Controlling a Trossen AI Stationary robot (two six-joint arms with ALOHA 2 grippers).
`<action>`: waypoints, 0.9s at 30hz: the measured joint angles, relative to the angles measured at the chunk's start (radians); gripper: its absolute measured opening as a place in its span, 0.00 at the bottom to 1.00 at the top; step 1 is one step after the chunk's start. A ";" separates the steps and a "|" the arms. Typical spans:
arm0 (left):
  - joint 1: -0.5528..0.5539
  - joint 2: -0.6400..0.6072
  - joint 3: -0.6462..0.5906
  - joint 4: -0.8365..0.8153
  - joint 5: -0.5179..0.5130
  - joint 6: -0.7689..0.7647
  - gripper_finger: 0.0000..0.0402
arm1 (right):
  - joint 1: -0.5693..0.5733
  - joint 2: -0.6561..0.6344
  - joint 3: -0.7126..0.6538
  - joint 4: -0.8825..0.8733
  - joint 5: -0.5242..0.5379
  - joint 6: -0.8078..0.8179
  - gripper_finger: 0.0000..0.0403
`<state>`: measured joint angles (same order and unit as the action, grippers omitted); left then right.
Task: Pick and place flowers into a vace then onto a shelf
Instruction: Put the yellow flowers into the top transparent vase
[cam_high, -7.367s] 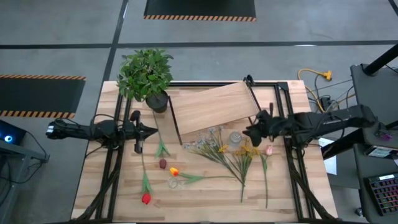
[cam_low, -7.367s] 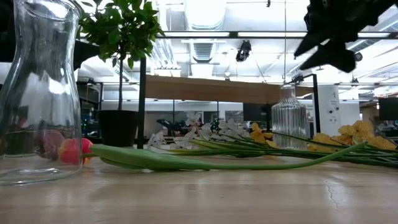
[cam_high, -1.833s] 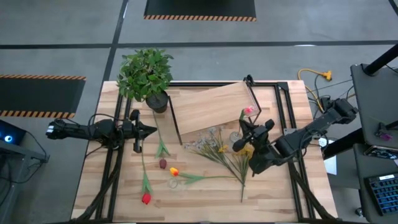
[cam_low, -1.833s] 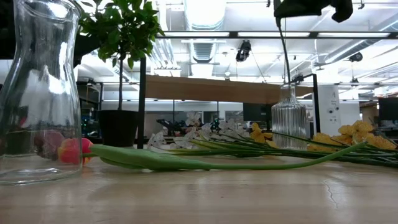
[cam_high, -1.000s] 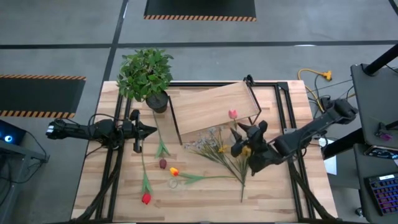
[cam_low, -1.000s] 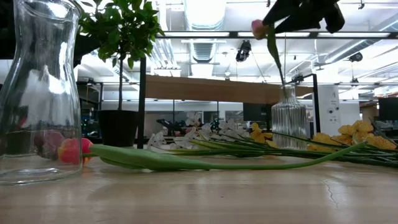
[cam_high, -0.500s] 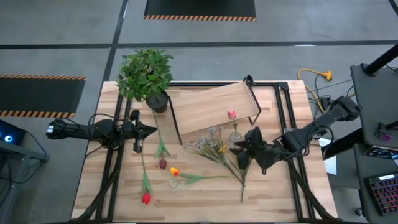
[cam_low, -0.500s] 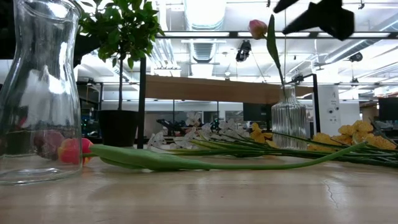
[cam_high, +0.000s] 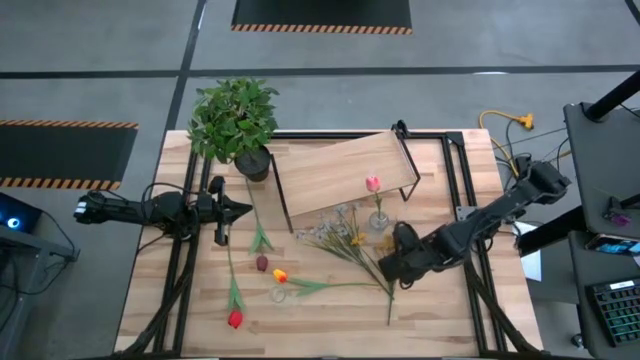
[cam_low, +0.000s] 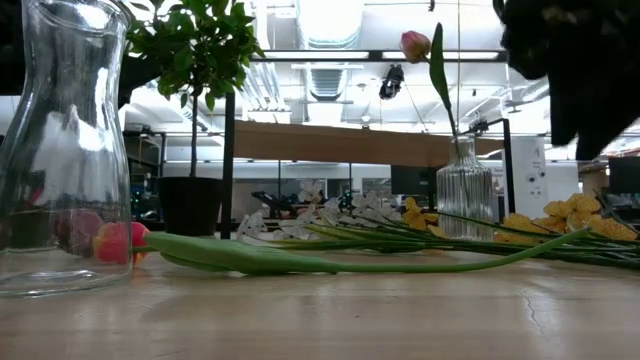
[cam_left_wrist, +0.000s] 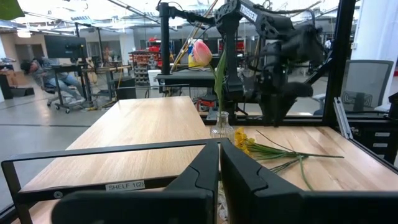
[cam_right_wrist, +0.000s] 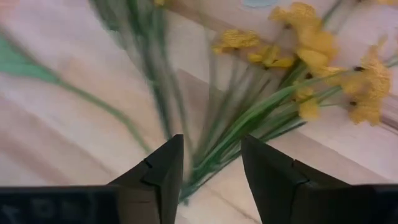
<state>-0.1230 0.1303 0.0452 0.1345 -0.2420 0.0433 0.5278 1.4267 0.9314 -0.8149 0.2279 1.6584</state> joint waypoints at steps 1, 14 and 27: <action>0.000 0.000 0.000 0.000 0.000 0.000 0.00 | 0.000 0.013 0.000 0.003 0.003 0.008 0.37; 0.000 0.000 0.000 0.000 0.000 0.000 0.00 | 0.000 0.176 0.000 -0.042 -0.049 0.075 0.49; 0.000 0.000 0.000 0.000 0.000 0.000 0.00 | -0.002 0.320 0.005 -0.042 -0.042 0.098 0.57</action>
<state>-0.1229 0.1303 0.0452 0.1341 -0.2419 0.0433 0.5262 1.7470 0.9367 -0.8570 0.1857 1.7569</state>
